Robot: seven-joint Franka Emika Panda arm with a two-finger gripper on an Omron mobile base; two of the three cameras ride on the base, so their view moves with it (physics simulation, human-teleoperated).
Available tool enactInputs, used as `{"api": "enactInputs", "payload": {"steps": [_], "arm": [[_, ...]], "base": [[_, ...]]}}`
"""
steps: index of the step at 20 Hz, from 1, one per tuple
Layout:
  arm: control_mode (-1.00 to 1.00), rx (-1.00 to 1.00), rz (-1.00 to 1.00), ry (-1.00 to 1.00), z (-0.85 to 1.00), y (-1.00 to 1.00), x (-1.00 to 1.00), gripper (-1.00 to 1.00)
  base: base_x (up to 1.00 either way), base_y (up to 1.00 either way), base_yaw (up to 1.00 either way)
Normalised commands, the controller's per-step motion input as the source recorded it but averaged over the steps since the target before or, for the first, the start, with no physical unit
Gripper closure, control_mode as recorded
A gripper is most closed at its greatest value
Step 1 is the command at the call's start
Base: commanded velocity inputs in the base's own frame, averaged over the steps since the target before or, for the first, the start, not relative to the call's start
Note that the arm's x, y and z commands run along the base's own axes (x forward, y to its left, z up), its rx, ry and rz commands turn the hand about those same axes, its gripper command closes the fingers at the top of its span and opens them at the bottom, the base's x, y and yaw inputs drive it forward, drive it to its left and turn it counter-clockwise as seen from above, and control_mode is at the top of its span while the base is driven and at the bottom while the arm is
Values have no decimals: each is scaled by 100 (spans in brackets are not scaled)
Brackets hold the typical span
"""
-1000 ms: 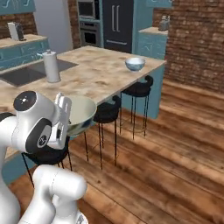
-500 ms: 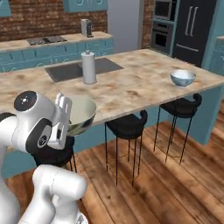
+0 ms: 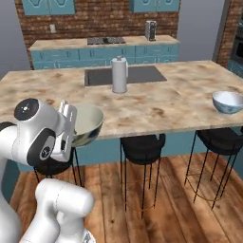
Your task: Pick up the bowls from the cabinet and place each bowl in front of a stool on the dining counter.
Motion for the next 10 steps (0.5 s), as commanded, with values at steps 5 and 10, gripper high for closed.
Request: {"api": "enactInputs", "payload": {"steps": [5,10], "arm": [[100,0,0,0,0,0,0,100],[100,0,0,0,0,0,0,100]], "base": [[47,-100,33],[62,-88,24]]}}
